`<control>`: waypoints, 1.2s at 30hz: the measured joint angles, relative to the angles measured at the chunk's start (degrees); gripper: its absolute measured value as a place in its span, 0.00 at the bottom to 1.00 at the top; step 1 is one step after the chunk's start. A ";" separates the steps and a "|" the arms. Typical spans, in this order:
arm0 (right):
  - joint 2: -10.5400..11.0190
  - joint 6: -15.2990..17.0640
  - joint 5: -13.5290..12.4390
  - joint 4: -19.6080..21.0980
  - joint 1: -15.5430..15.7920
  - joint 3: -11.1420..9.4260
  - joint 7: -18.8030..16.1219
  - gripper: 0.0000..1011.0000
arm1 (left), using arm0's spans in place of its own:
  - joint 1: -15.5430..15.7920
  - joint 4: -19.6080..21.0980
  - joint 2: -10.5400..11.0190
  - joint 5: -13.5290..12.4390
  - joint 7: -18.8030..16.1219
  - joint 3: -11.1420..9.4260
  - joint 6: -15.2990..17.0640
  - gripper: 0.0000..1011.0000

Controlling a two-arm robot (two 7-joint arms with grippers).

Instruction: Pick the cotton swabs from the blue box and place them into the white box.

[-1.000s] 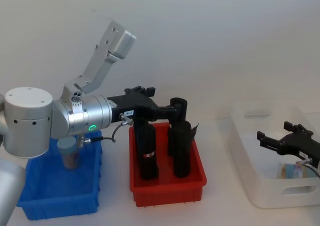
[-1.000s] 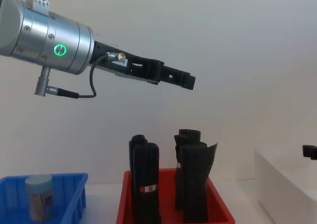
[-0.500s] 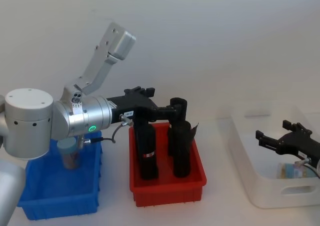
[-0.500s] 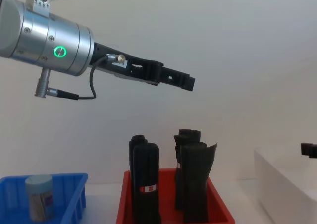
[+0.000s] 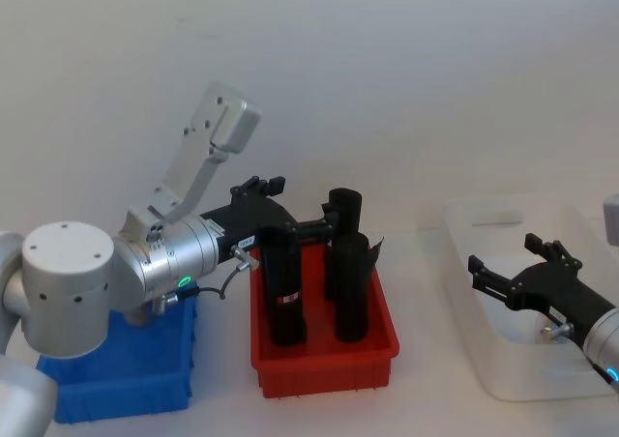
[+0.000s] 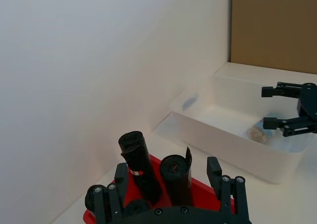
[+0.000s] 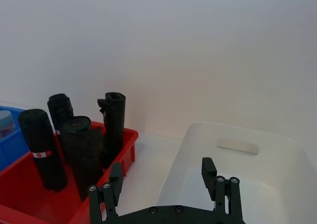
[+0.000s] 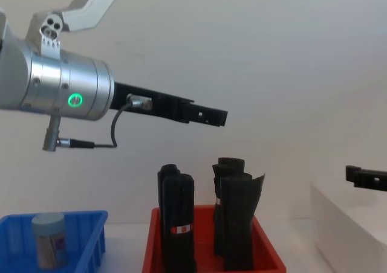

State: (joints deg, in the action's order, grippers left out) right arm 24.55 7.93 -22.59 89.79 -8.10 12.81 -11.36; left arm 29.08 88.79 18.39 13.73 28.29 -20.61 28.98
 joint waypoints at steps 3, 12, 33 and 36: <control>-0.95 -1.07 1.07 2.01 1.58 0.02 1.27 0.99 | -1.34 0.37 0.30 -0.20 -2.33 -0.45 -2.37 0.99; -3.71 -4.25 4.34 8.17 6.36 0.07 5.35 0.99 | -5.13 1.44 1.17 -0.76 -9.11 -1.80 -9.32 0.99; -5.22 -5.98 6.13 11.45 8.95 0.13 7.54 0.99 | -13.58 3.88 3.11 -2.02 -24.17 -4.78 -24.63 0.99; -5.22 -5.99 6.13 11.45 8.94 0.13 7.54 0.99 | -14.68 4.22 3.35 -2.18 -26.23 -5.18 -26.70 0.99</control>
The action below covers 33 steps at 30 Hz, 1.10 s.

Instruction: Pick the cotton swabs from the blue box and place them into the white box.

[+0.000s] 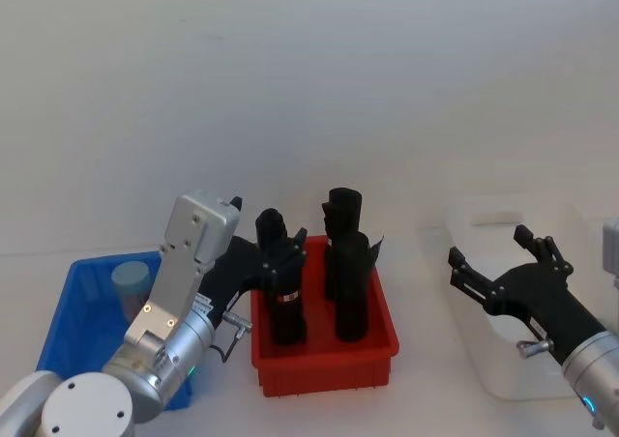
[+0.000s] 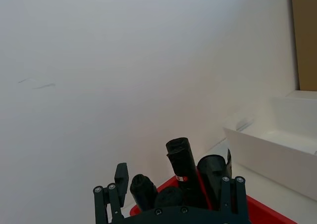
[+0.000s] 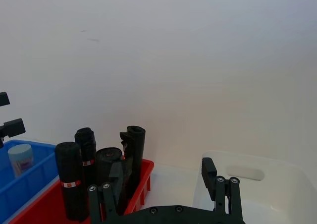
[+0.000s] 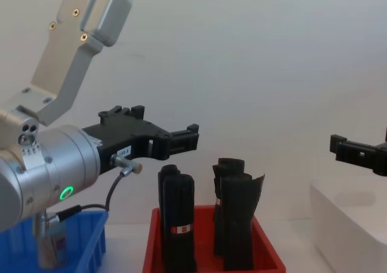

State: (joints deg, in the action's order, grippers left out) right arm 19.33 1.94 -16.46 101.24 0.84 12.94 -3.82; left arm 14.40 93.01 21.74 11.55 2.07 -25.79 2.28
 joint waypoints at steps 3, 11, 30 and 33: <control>0.00 0.00 0.00 0.00 0.00 0.00 0.00 0.99 | -0.42 0.11 0.10 -0.05 -0.72 -0.14 -0.73 0.99; 0.00 0.00 0.00 0.00 0.00 0.00 -0.01 0.99 | -0.83 0.21 0.18 -0.11 -1.44 -0.28 -1.50 0.99; 0.00 0.01 0.00 -0.01 0.00 0.00 -0.01 0.99 | -0.81 0.18 0.15 -0.07 -1.45 -0.23 -1.50 0.99; 0.00 0.01 0.00 -0.01 0.00 0.00 -0.01 0.99 | -0.81 0.17 0.15 -0.07 -1.45 -0.23 -1.49 0.99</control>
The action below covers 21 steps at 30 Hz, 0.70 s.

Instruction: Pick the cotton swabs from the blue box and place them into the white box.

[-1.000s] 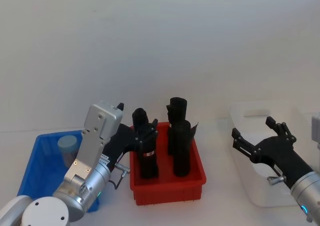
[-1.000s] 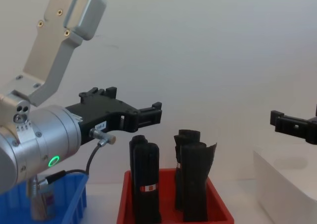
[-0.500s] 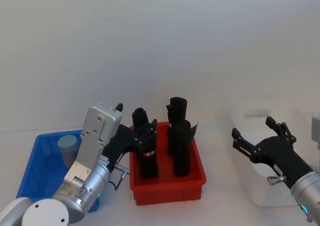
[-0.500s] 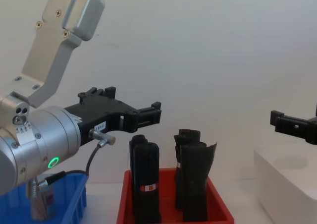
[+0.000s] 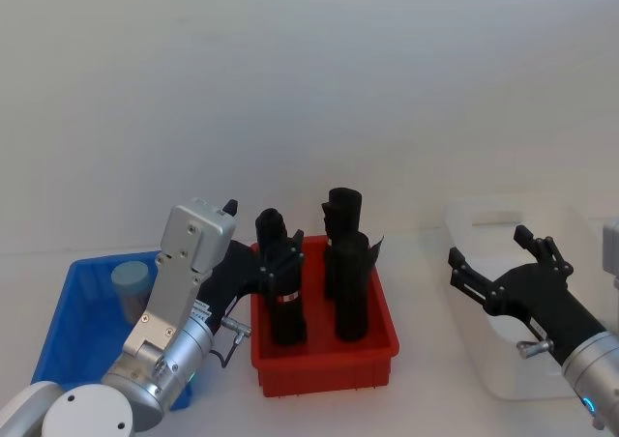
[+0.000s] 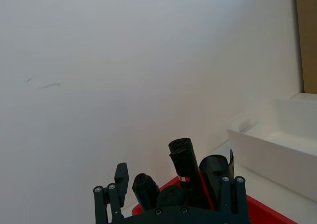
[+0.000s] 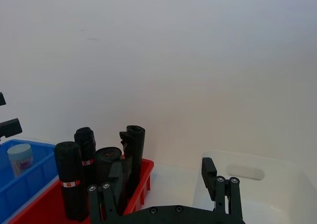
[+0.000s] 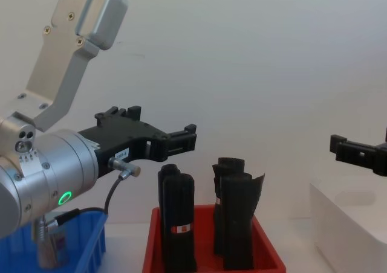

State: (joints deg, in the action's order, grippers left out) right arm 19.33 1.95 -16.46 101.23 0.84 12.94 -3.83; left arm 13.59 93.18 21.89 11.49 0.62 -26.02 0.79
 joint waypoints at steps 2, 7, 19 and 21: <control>0.00 0.00 0.00 0.00 0.00 0.00 0.00 0.99 | 0.00 0.00 0.00 0.00 0.00 0.00 0.00 0.99; 0.00 0.00 0.00 0.00 0.00 0.00 0.00 0.99 | 0.00 0.00 0.00 0.00 0.00 0.00 0.00 0.99; 0.00 -0.13 0.01 -0.29 -0.23 -0.11 -0.65 0.99 | 0.00 0.00 0.00 0.00 0.01 0.00 0.00 0.99; 0.03 -0.34 0.01 -0.57 -0.48 -0.17 -1.26 0.99 | 0.00 0.00 0.00 0.00 0.01 0.00 0.00 0.99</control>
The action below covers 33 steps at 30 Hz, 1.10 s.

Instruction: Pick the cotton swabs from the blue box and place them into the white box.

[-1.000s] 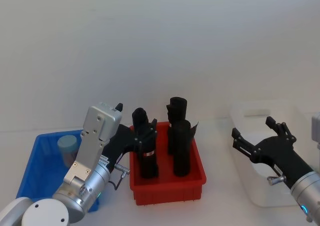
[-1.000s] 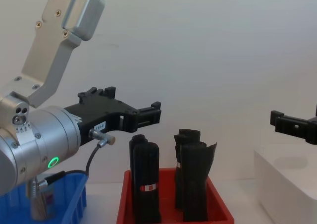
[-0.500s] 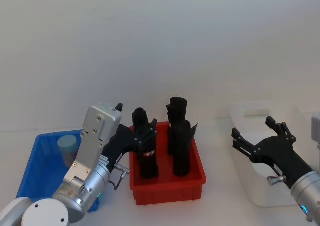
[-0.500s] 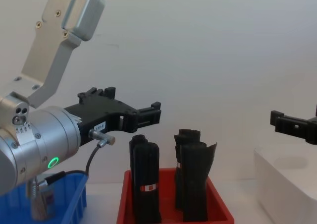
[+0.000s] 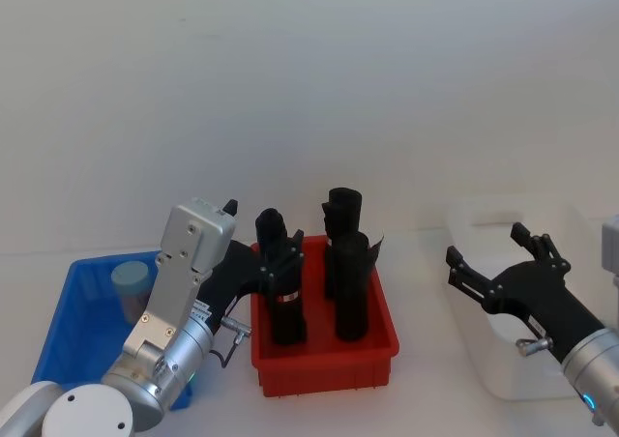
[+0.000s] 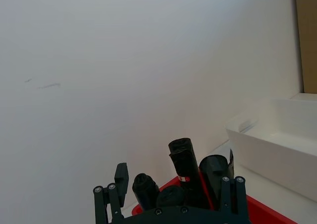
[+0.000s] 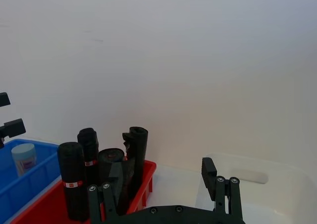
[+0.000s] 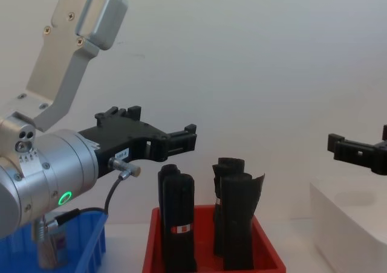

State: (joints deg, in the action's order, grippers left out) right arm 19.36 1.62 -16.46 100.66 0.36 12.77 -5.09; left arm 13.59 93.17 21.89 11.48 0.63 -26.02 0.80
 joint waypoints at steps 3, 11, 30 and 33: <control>0.03 -0.23 -0.01 -0.45 -0.43 -0.13 -1.06 0.99 | 0.00 0.00 0.00 0.00 0.00 0.00 0.00 0.99; -0.09 -0.62 -0.36 -2.74 -2.59 -0.41 -5.38 0.99 | 0.00 0.00 0.00 0.00 0.00 0.00 0.00 0.99; -1.97 0.99 -1.19 -12.60 -9.86 -0.05 -16.97 0.99 | 0.00 0.00 0.00 0.00 0.00 0.00 0.00 0.99; -2.25 1.33 -1.19 -14.01 -10.73 0.07 -18.38 0.99 | 0.00 0.00 0.00 0.00 0.00 0.00 0.00 0.99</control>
State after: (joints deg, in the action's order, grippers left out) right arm 17.11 2.94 -17.64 86.65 -10.37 12.84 -23.47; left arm 13.59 93.17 21.89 11.48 0.63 -26.03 0.80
